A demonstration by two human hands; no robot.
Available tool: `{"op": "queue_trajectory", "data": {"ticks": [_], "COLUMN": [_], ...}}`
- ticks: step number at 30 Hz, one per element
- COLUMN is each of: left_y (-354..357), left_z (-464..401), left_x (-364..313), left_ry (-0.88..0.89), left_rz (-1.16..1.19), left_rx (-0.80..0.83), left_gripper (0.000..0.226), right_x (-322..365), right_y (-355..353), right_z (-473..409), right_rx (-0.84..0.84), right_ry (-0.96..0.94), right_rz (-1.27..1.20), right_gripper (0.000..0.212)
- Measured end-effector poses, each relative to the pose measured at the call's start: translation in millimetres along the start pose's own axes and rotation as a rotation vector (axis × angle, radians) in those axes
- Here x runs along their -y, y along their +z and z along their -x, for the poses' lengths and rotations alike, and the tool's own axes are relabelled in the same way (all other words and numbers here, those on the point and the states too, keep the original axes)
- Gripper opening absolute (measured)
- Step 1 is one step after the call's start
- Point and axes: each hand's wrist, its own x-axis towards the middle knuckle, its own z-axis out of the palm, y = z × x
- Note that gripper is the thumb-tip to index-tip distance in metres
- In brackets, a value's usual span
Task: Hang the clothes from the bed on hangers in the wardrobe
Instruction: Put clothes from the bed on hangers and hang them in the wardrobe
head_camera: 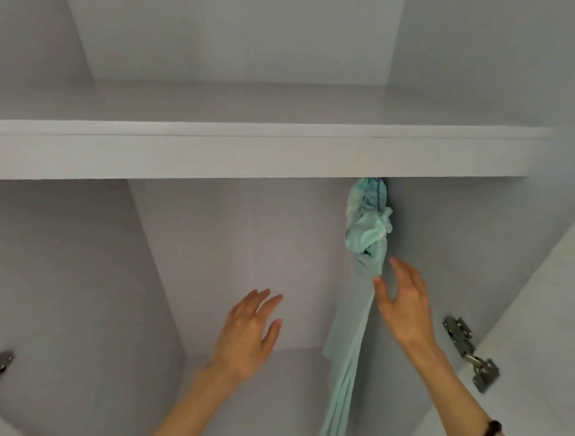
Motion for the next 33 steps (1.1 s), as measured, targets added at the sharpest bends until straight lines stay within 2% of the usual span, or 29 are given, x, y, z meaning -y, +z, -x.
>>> {"op": "queue_trajectory", "data": {"ticks": [5,8,12,14,17,23,29,33], "left_y": [32,55,74,80,87,98,101,98], "left_z": [-61,-90,-124,-138,-153,-164,-162,-165], "left_x": [-40,-66,-90,-100,-112,-120,-118,-113], "left_ry": [0.16,0.198,-0.024,-0.124,-0.145,-0.176,-0.182,-0.146], "left_rz": [0.226,0.353,0.591,0.682,0.763,0.783,0.716,0.686], "left_rx": [0.081,0.129,0.073,0.06,0.074,0.033,-0.065,-0.062], "left_gripper": [0.058,0.064,0.038,0.042,0.046,0.028,0.032,0.036], "right_x": [-9,-9,-1,2,-2,-10,-9,-8], "right_y": [-13,-16,-16,-13,-5,1,16,19], "right_z": [-51,-80,-110,-123,-137,-149,-155,-156], "right_rx": [0.013,0.008,0.064,0.141,0.246,0.425,0.386,0.328], "right_ry": [0.315,0.337,0.326,0.346,0.378,0.406,0.429,0.37], "right_rz": [-0.246,-0.294,-0.332,-0.368,-0.395,-0.638,-0.669,-0.698], "right_gripper": [0.036,0.031,0.026,0.027,0.022,0.016,0.013,0.015]}}
